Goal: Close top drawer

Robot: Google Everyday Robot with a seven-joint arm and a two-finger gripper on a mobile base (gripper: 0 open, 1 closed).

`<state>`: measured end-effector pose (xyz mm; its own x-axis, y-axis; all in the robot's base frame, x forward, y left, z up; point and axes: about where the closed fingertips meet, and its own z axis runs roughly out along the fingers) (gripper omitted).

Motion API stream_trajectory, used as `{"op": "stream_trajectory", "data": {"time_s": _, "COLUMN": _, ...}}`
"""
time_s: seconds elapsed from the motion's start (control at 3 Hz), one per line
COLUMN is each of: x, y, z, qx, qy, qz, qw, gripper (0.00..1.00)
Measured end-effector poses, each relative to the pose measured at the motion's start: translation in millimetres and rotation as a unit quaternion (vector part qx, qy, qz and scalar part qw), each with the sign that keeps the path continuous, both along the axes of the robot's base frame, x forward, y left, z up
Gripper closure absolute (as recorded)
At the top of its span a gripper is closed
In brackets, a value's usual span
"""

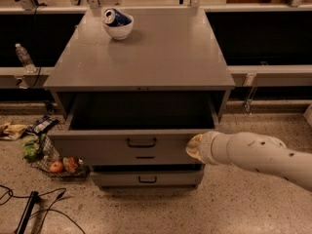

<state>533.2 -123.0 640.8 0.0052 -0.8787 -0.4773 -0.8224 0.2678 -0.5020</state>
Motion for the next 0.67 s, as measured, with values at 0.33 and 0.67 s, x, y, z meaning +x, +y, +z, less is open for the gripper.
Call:
{"op": "stream_trajectory", "data": {"time_s": 0.33, "x": 35, "y": -11, "z": -8, "qx": 0.001, "qy": 0.005, "qz": -0.005, "qw": 1.0000, "gripper": 1.00}}
{"op": "stream_trajectory", "data": {"time_s": 0.67, "x": 67, "y": -20, "z": -16, "qx": 0.002, "qy": 0.013, "qz": -0.010, "qw": 0.9999, "gripper": 1.00}}
